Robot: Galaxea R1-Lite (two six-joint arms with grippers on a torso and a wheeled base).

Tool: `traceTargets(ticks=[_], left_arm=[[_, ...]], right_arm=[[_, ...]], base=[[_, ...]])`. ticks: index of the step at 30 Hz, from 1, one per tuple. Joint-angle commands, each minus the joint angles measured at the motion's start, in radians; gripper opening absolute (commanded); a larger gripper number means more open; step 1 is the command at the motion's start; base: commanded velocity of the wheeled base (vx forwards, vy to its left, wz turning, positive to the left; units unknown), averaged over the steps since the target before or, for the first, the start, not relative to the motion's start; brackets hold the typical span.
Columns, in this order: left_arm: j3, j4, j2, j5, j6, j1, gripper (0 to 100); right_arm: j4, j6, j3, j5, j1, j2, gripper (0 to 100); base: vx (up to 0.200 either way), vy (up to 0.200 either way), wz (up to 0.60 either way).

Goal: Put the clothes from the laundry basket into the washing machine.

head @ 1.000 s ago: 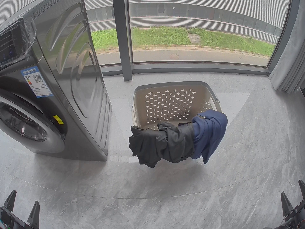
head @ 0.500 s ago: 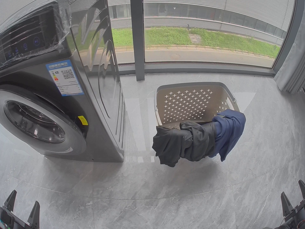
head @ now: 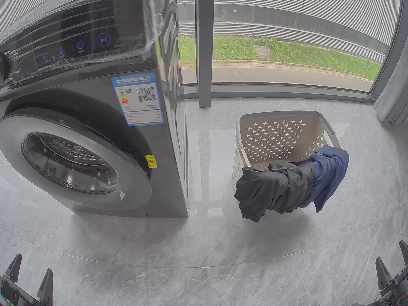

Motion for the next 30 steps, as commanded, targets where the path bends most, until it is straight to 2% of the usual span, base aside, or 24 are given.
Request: traceTargets(ticks=[1, 4, 16, 25, 30], left_arm=[[0.018, 0.001, -0.013, 0.001, 0.000, 0.000, 100], [0.016, -0.001, -0.013, 0.001, -0.001, 0.000, 100], [0.018, -0.001, -0.013, 0.002, 0.002, 0.000, 100], [0.018, -0.001, -0.013, 0.001, 0.000, 0.000, 100], [0.018, 0.001, -0.013, 0.001, 0.000, 0.000, 100]], right_arm=[[-0.001, 0.000, 0.016, 0.001, 0.001, -0.014, 100], [-0.001, 0.000, 0.016, -0.001, -0.001, -0.014, 100], [-0.001, 0.002, 0.016, -0.001, 0.001, -0.014, 100], [-0.001, 0.000, 0.016, 0.001, 0.001, -0.014, 100], [-0.001, 0.000, 0.016, -0.001, -0.001, -0.014, 100]], base=[[0.000, 0.000, 0.00], [0.000, 0.000, 0.00], [-0.200, 0.000, 0.00], [0.000, 0.000, 0.00], [0.000, 0.200, 0.00]])
